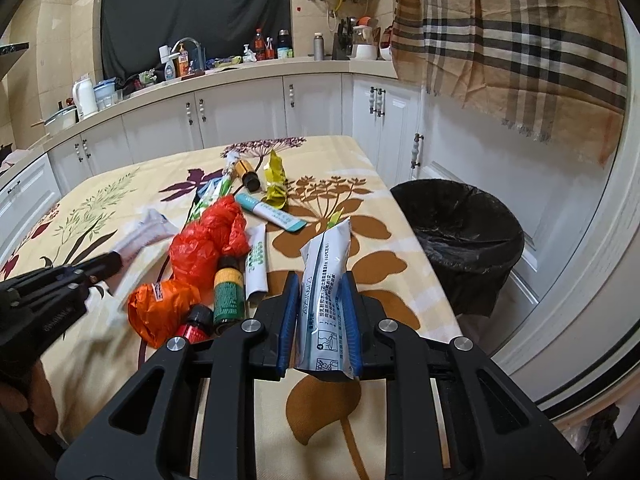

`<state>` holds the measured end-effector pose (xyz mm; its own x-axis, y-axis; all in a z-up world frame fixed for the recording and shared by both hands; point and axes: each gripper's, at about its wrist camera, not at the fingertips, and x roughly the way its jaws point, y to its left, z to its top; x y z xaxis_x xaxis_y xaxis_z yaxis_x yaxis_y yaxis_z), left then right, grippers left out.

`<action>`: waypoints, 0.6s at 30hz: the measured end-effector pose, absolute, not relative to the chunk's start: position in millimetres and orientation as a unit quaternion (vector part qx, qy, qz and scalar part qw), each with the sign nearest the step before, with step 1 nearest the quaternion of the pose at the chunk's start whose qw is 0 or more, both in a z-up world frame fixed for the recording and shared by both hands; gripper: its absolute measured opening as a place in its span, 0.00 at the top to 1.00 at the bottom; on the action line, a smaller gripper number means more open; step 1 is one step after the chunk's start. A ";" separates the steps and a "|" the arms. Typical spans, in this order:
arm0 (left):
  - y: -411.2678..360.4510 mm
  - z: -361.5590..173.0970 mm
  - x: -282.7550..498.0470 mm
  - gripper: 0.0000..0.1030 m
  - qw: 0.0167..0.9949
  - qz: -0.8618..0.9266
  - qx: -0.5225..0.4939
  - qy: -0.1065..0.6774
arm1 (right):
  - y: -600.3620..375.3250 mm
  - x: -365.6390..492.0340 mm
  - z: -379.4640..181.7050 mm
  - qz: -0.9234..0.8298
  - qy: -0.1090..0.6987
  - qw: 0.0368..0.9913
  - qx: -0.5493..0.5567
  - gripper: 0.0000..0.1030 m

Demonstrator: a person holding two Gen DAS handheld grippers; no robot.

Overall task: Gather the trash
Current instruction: 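Carry both tubes to the black bin and open both grippers to drop them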

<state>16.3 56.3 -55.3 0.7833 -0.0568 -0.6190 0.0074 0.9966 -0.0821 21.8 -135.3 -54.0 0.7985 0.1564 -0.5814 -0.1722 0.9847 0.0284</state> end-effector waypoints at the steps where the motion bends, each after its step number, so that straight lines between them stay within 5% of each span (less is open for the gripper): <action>1: 57.6 -50.7 16.1 0.92 0.946 -0.015 -0.039 0.323 | -135.3 21.8 -52.3 0.086 0.303 0.949 -0.012 0.80; 18: -7.0 10.9 85.6 0.92 0.960 -0.092 -0.025 0.262 | -198.6 87.1 -12.8 0.015 0.248 0.969 0.001 0.80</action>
<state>85.6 -7.0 10.9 0.8452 -0.1907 -0.4994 0.1640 0.9817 -0.0973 87.1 -198.6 -12.8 0.8765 0.0286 -0.4805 -0.0276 0.9996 0.0092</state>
